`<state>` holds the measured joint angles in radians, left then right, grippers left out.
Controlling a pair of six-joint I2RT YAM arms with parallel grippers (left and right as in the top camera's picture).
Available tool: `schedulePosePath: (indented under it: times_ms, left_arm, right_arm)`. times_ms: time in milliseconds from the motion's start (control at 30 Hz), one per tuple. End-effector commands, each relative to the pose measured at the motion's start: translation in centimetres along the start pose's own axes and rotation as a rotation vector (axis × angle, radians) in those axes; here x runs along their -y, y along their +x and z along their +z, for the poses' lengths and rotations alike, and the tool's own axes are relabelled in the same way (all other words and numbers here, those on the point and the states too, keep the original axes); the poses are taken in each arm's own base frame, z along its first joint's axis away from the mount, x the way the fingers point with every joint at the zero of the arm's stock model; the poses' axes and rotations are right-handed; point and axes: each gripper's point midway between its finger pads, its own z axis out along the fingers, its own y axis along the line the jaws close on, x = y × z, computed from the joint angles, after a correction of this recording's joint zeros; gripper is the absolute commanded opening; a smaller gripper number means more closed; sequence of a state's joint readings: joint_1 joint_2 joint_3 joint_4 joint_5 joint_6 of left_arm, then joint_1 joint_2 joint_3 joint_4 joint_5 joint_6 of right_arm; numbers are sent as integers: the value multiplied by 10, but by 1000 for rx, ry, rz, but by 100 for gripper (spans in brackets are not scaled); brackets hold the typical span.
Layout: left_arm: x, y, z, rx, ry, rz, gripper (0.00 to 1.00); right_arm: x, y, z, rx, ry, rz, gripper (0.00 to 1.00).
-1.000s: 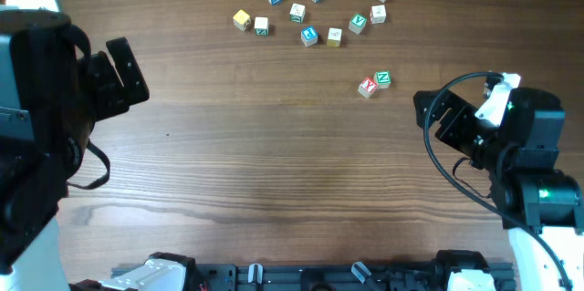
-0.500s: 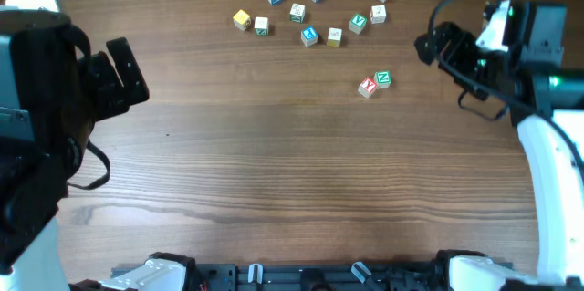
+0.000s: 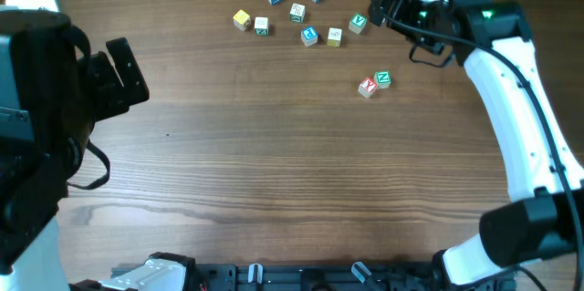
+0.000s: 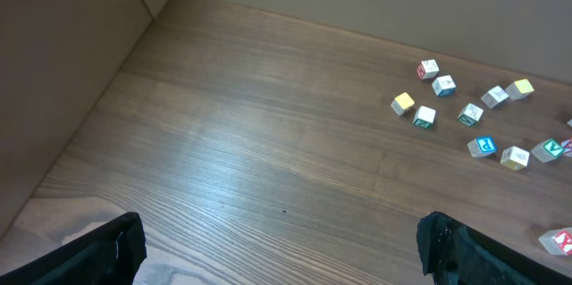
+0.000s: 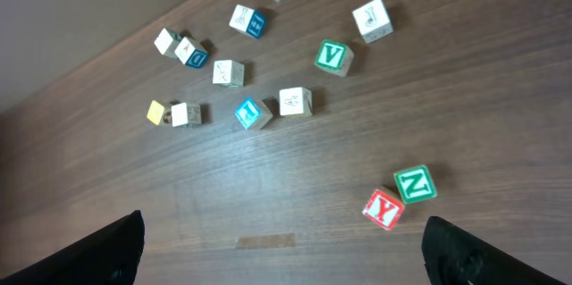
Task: Form a circle
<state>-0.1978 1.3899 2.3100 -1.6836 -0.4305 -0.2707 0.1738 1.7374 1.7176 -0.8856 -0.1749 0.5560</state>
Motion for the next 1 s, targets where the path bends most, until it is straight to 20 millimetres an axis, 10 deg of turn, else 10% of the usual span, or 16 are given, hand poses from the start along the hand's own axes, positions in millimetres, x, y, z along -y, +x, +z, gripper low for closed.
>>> schedulePosePath:
  times_ms: [0, 533, 967]
  left_arm:
    - [-4, -1, 1, 4, -19, 0, 100]
    - [-4, -1, 1, 4, -19, 0, 100]
    - [-4, -1, 1, 4, -19, 0, 100]
  right_arm:
    - [-19, -11, 17, 5, -4, -18, 99]
    - [-16, 28, 182, -84, 139, -153, 96]
    - [18, 55, 248, -102, 244, -159, 76]
